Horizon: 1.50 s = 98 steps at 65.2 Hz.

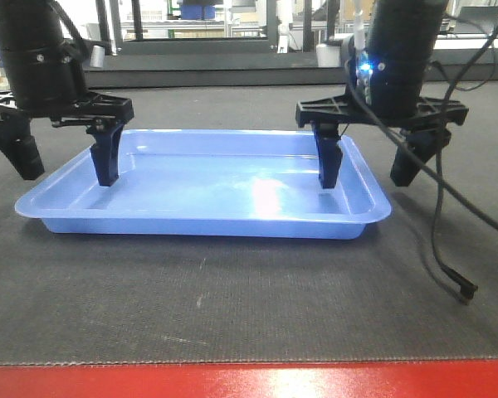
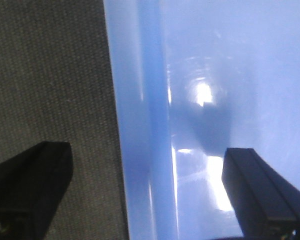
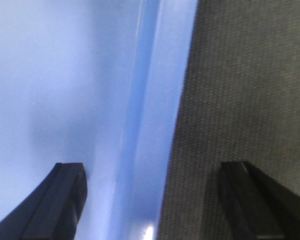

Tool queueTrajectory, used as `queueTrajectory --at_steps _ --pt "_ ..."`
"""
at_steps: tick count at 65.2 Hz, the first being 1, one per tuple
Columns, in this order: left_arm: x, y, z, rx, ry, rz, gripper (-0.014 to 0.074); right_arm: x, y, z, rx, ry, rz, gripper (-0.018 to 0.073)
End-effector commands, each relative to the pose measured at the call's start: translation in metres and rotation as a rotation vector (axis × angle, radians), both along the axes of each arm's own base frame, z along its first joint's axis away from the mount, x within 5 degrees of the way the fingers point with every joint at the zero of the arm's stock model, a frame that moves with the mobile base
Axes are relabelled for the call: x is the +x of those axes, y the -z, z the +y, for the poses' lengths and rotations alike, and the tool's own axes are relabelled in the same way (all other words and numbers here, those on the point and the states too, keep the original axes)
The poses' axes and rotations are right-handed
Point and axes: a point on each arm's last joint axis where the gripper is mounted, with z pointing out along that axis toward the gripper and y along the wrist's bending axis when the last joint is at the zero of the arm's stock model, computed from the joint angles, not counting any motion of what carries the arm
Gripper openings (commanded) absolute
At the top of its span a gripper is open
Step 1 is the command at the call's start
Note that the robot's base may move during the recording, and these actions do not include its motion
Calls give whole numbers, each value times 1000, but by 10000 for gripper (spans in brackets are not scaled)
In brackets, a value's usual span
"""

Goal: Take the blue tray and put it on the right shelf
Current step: 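Lower both grippers onto the tray rims and close them, then lift the tray off the table with both grippers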

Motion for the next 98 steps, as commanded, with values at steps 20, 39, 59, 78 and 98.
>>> queueTrajectory --at_steps 20,39,59,78,98 --pt "2 -25 2 -73 -38 -66 256 1 -32 6 43 -16 -116 74" --pt "3 -16 -2 -117 -56 -20 -48 -1 -37 5 42 -15 -115 56" --pt "-33 -105 9 -154 -37 -157 -47 -34 -109 -9 54 -34 -232 56" --pt "-105 -179 14 -165 -22 -219 -47 -104 -167 -30 38 -68 -331 56" --pt "-154 -185 -26 -156 79 -200 -47 -166 -190 -45 24 -108 -335 56"
